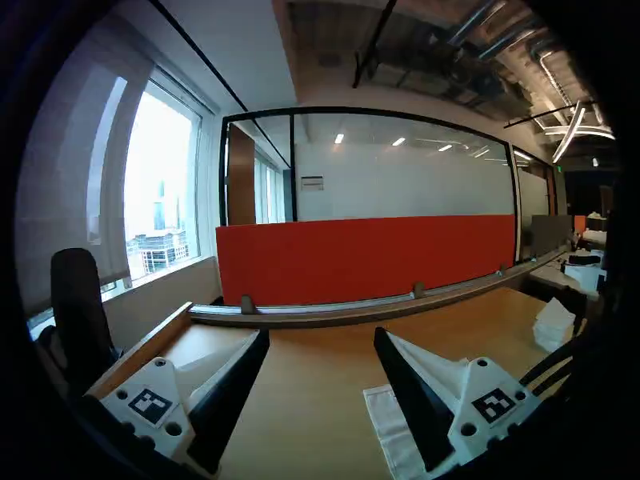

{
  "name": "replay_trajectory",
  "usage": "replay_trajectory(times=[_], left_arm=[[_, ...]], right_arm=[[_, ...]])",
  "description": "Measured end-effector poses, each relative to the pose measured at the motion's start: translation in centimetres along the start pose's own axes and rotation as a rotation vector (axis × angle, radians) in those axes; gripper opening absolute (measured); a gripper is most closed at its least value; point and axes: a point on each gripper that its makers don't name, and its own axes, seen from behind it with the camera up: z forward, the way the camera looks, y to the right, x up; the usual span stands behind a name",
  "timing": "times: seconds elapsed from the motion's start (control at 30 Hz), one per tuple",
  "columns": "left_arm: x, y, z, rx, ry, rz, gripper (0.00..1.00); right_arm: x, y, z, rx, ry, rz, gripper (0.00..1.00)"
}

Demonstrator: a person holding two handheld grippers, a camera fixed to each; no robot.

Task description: Fold towel

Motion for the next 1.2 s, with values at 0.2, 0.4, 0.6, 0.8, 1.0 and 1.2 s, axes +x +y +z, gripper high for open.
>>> replay_trajectory(times=[0.2, 0.4, 0.6, 0.8, 1.0, 1.2], left_arm=[[0.2, 0.5, 0.3, -0.044, -0.042, 0.008, 0.97], [-0.3, 1.9, 0.3, -0.126, -0.091, 0.028, 0.97], [-0.8, 2.9, -0.1, -0.195, -0.131, 0.055, 0.97], [-1.4, 4.0, -0.6, -0.274, -0.168, 0.074, 0.97], [-2.5, 5.2, -1.1, -0.347, -0.208, 0.109, 0.97], [-3.9, 6.4, -1.5, -0.404, -0.245, 0.133, 0.97]], right_arm=[[-0.7, -1.1, 0.2, 0.039, -0.029, -0.033, 1.0], [-1.2, -3.2, 0.0, 0.143, -0.081, -0.082, 1.0], [-1.5, -5.1, -0.5, 0.245, -0.13, -0.117, 1.0], [-1.9, -6.4, -0.9, 0.317, -0.17, -0.152, 1.0], [-3.3, -7.8, -1.5, 0.405, -0.231, -0.197, 1.0], [-4.6, -9.2, -2.0, 0.49, -0.279, -0.223, 1.0]])
